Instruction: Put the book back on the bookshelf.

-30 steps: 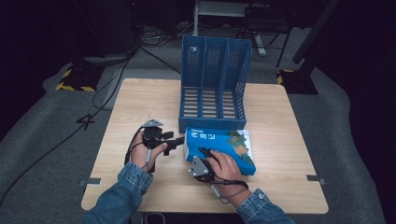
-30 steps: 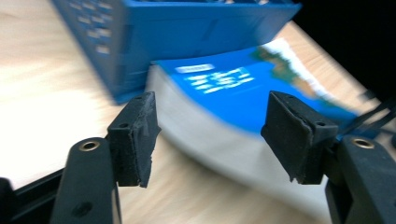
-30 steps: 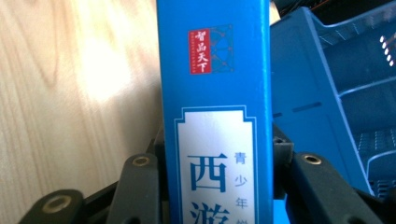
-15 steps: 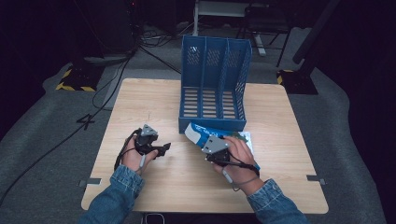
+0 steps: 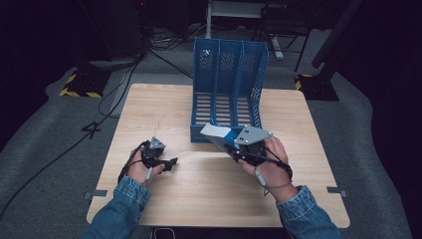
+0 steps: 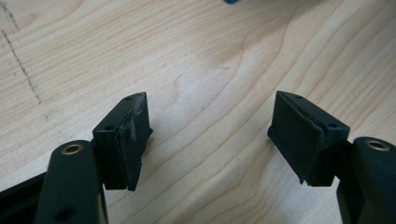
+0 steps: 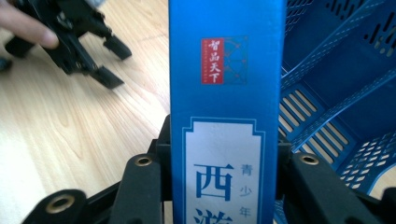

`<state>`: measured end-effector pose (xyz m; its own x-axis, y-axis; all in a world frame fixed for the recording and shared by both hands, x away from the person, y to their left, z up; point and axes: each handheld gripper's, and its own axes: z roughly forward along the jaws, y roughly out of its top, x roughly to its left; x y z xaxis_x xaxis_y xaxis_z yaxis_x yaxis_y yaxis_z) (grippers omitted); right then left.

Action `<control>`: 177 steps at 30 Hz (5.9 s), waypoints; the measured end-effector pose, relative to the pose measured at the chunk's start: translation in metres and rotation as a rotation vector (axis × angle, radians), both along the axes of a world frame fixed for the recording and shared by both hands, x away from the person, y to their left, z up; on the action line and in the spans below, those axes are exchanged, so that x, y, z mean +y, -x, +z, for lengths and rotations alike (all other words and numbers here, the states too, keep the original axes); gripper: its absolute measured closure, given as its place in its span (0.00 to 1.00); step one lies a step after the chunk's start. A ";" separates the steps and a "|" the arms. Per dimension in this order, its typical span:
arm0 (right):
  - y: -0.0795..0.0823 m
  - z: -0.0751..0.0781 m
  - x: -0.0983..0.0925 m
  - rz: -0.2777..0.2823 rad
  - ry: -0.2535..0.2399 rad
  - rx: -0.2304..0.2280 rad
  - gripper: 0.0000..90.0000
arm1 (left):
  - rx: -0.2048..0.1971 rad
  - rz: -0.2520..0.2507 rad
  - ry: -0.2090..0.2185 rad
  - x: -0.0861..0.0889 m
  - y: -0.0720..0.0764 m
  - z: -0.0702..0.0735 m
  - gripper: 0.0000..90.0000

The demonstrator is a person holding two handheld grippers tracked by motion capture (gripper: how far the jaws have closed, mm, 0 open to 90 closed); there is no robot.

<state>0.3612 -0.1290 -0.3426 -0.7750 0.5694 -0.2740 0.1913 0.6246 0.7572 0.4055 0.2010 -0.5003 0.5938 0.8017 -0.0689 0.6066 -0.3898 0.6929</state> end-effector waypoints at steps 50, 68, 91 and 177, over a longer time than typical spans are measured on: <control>-0.039 0.097 -0.070 -0.147 -0.369 0.053 0.68 | -0.035 0.009 -0.035 0.009 0.002 -0.004 0.25; -0.100 0.121 -0.085 -0.262 -0.500 0.032 0.68 | -0.030 0.012 -0.042 0.009 0.000 -0.003 0.22; -0.179 0.111 -0.102 -0.336 -0.565 0.029 0.68 | -0.033 0.013 -0.046 0.009 -0.001 -0.003 0.21; -0.207 0.045 -0.062 -0.546 -0.432 0.065 0.67 | -0.031 0.015 -0.044 0.008 -0.001 -0.004 0.21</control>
<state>0.5687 -0.1909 -0.2972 -0.3542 0.9296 0.1021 0.4458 0.0718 0.8923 0.4066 0.2091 -0.5039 0.5832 0.8122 -0.0151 0.5910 -0.4115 0.6939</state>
